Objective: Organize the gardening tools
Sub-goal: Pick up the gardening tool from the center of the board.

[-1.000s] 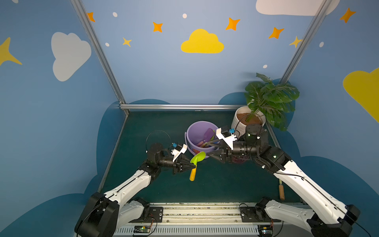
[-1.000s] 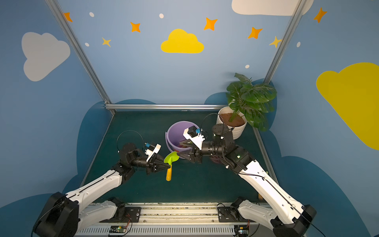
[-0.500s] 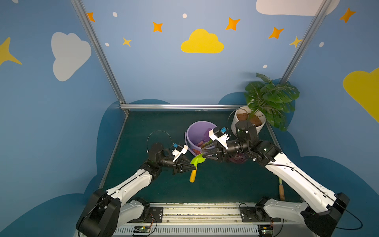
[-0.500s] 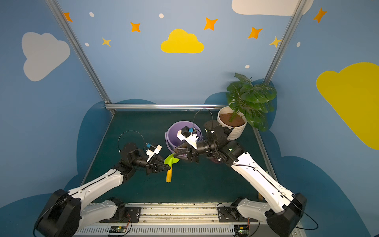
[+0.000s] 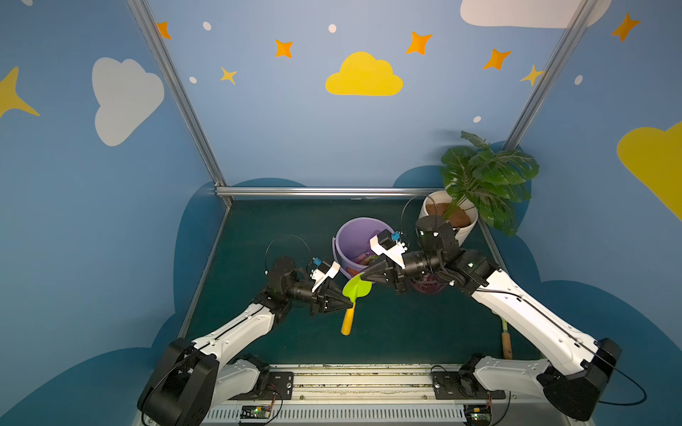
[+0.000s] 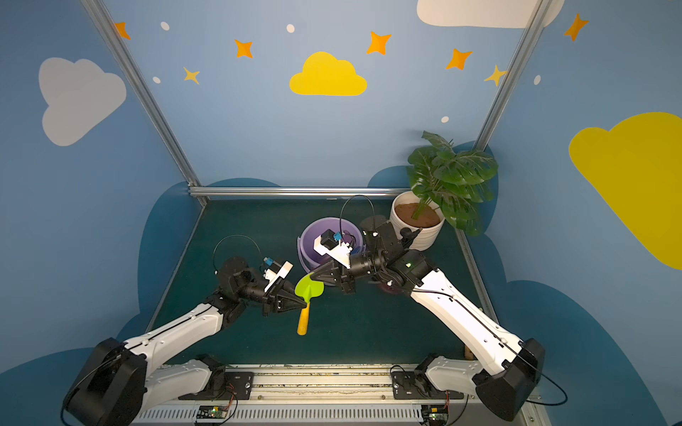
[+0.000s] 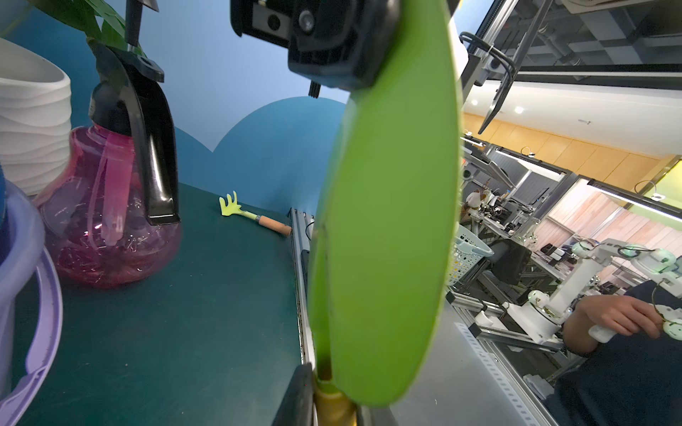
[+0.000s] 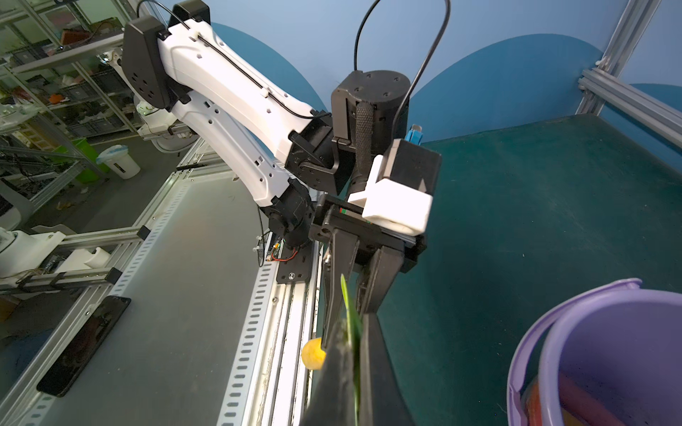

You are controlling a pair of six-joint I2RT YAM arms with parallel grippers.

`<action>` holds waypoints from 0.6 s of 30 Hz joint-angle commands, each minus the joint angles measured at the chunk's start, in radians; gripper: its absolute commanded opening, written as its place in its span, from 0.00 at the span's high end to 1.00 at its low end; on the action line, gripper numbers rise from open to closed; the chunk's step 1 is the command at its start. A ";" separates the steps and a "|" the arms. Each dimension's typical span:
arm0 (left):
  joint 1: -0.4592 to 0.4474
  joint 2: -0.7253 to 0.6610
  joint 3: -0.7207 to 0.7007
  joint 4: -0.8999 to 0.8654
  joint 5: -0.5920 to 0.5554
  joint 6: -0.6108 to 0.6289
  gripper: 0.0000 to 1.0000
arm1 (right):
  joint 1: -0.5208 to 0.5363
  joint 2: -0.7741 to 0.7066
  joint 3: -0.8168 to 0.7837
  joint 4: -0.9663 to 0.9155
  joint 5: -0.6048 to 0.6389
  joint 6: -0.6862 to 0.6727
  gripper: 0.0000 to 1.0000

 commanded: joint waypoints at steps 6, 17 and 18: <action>0.005 0.002 0.018 0.042 -0.040 0.011 0.75 | 0.008 -0.010 0.026 -0.041 -0.025 0.019 1.00; 0.027 -0.168 -0.070 -0.050 -0.303 0.125 0.27 | 0.002 -0.067 0.014 0.051 0.355 0.145 1.00; 0.027 -0.200 -0.074 -0.085 -0.346 0.147 0.26 | 0.003 -0.067 0.020 0.055 0.416 0.157 1.00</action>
